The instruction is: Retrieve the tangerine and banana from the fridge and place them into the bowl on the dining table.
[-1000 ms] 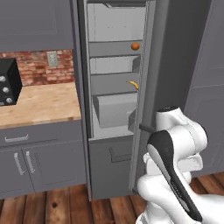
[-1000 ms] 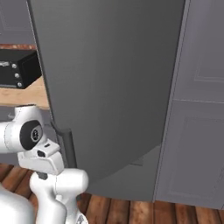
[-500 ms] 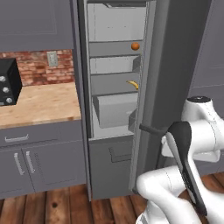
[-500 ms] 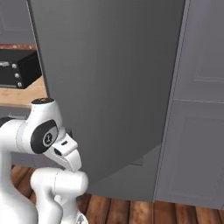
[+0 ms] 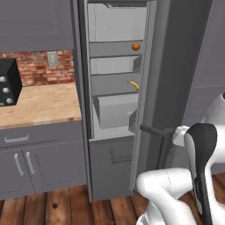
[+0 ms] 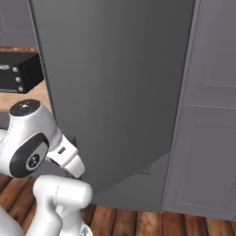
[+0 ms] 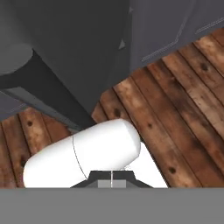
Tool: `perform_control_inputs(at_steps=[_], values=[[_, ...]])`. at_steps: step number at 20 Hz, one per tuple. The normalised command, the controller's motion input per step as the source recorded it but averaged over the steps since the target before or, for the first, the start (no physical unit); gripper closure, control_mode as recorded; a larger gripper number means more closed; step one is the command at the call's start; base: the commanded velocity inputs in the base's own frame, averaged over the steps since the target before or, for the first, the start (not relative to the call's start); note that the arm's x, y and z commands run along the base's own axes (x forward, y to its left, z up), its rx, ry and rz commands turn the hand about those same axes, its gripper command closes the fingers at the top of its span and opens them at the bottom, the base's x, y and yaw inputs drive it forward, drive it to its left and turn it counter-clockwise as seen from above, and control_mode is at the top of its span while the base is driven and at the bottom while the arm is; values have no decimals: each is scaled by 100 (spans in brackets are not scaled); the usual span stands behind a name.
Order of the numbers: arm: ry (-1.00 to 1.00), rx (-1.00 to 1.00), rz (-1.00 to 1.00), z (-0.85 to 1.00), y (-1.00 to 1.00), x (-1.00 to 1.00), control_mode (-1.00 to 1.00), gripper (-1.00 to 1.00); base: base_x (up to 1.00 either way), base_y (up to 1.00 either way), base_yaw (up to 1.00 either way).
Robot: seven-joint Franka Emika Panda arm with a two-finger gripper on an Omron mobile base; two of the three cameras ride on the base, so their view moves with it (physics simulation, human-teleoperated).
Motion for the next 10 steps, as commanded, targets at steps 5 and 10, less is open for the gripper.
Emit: perform_control_inputs(at_steps=[5, 10], values=[[-42, -25, 0, 28, 42, -66, -100, 100, 0, 0, 0], [-38, -30, 1, 14, 78, -25, -100, 100, 0, 0, 0]])
